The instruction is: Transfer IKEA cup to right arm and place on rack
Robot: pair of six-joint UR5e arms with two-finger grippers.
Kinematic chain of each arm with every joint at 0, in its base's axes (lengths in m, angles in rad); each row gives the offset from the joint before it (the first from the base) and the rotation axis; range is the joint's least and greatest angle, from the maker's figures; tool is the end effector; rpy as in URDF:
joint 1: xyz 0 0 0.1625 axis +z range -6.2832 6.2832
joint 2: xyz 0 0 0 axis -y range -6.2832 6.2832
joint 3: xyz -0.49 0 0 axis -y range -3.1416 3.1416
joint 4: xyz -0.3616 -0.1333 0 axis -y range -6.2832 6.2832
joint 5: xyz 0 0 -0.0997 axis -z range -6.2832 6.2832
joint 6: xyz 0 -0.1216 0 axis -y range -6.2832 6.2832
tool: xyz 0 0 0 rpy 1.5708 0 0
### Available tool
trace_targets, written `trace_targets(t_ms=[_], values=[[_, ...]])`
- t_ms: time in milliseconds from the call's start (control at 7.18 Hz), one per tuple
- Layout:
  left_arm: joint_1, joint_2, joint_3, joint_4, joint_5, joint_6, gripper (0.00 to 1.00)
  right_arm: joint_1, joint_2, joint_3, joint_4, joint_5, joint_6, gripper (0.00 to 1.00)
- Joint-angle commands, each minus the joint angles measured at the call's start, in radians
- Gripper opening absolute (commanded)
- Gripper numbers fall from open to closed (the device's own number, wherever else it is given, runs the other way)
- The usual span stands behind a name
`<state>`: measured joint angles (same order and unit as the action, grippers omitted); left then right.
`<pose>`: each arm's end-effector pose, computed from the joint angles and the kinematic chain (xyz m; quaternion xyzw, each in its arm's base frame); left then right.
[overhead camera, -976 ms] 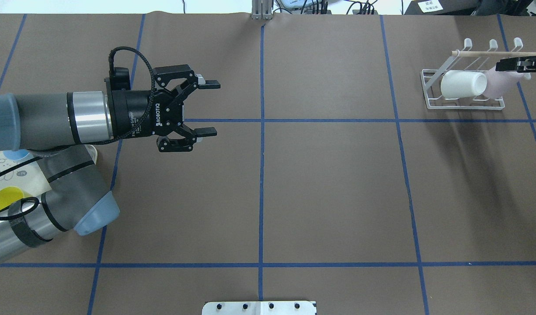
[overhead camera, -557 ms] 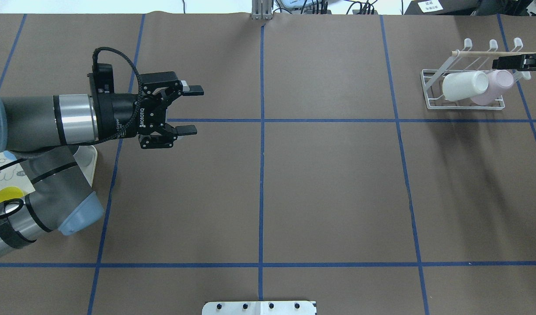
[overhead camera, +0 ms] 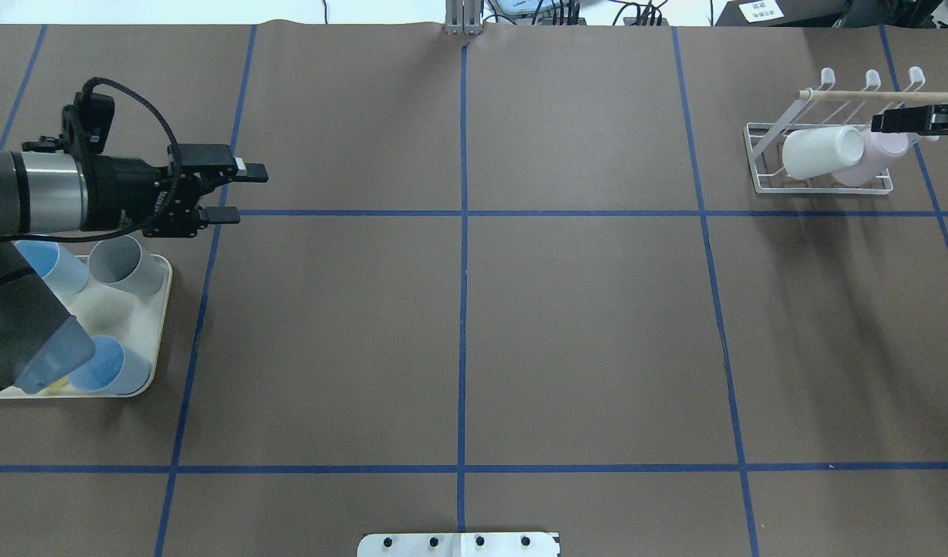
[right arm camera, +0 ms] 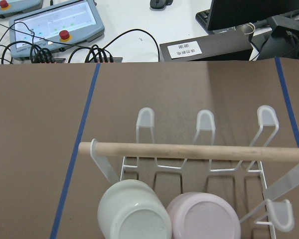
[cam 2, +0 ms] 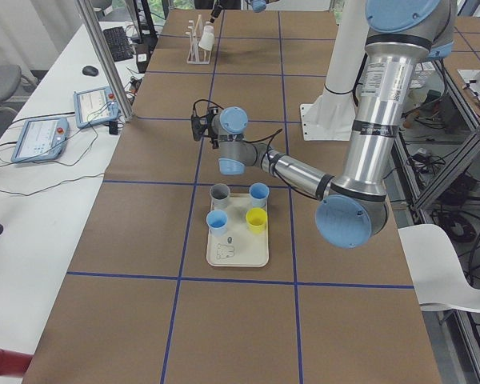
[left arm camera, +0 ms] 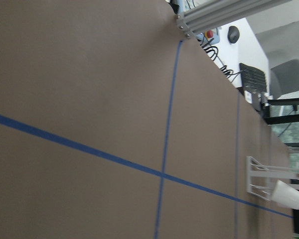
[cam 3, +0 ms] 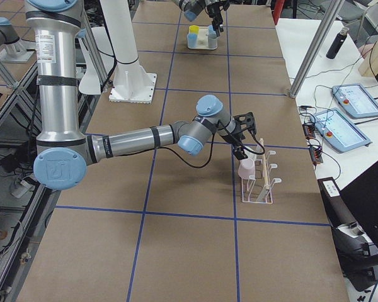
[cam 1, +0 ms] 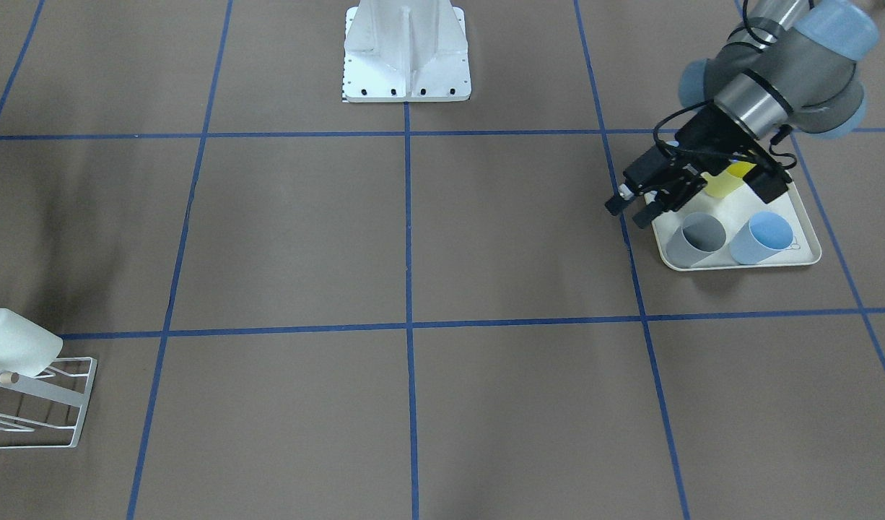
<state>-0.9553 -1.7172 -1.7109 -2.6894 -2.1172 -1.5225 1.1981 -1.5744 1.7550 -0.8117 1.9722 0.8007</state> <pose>0.2529 -0.4791 0.4639 0.1187 0.6445 -0.1652 0.7370 -0.1033 -0.4998 0.5731 0.2711 -0.3936 0.0974 0.8730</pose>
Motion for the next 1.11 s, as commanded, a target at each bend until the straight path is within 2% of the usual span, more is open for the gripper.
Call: trace_targets(t_ms=[0,279,418,557,836,976], values=[[-0.1,0.127,0.01,0.103,-0.027,0.376,1.0,0.0,-0.004,0.006,0.0,0.002,-0.002,1.0],[-0.18,0.207,0.016,0.234,-0.027,0.728,1.0,0.001,-0.012,0.006,0.003,0.011,-0.015,1.0],[-0.181,0.265,0.02,0.27,-0.027,0.773,0.99,0.001,-0.012,0.008,0.003,0.01,-0.014,1.0],[-0.177,0.278,0.043,0.275,-0.027,0.774,0.98,-0.002,-0.01,0.012,0.0,0.01,-0.014,1.0],[-0.165,0.255,0.135,0.305,-0.032,0.768,0.91,-0.006,-0.018,0.008,-0.001,0.011,-0.012,1.0],[-0.163,0.242,0.128,0.339,-0.032,0.768,0.86,-0.009,-0.018,0.009,-0.001,0.011,-0.012,1.0]])
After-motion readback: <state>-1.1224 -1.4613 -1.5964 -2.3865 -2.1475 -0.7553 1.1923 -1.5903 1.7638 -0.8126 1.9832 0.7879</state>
